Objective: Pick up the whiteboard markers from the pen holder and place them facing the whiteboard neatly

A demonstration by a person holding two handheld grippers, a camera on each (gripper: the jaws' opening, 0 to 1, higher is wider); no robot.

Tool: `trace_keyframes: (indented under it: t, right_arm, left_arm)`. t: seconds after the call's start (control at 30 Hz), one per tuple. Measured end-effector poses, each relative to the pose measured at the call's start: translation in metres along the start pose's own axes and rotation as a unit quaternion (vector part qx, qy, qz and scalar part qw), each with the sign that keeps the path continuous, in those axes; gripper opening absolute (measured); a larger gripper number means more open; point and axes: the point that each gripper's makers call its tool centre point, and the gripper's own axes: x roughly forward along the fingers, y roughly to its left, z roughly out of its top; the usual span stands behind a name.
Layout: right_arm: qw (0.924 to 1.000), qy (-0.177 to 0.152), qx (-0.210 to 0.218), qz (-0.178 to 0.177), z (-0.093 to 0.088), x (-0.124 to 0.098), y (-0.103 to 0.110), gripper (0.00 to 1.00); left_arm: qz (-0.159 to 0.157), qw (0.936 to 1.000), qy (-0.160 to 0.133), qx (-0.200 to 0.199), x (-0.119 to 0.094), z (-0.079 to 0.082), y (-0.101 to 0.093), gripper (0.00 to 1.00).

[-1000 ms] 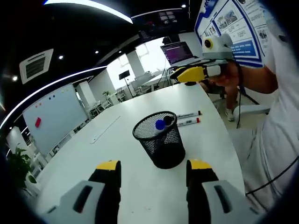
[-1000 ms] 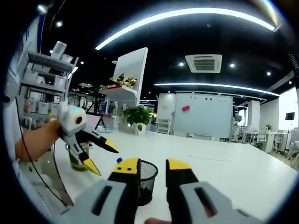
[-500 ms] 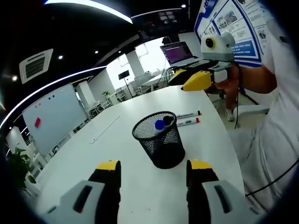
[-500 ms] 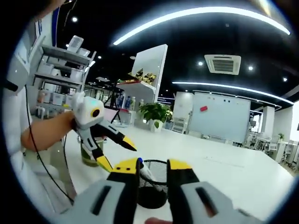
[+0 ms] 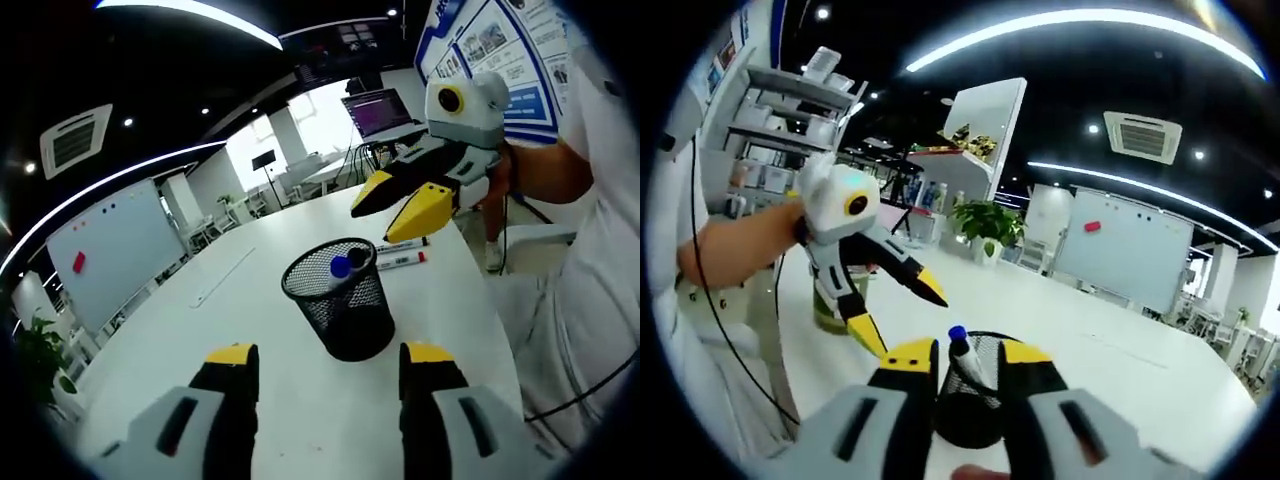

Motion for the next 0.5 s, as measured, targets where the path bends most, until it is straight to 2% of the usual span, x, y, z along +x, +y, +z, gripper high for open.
trace_keyframes:
  t: [0.3,0.5]
  right_arm:
    - [0.9999,0.007,-0.010,-0.001,-0.0026,0.0083,-0.0001,0.21]
    - [0.9996,0.018,-0.021,0.010,-0.0045,0.0112,0.0028,0.21]
  left_arm:
    - [-0.001,1.0000,0.000,0.000,0.0000,0.0003,-0.0008,0.58]
    - [0.000,1.0000,0.001,0.000,0.0000,0.0002,-0.0007,0.58]
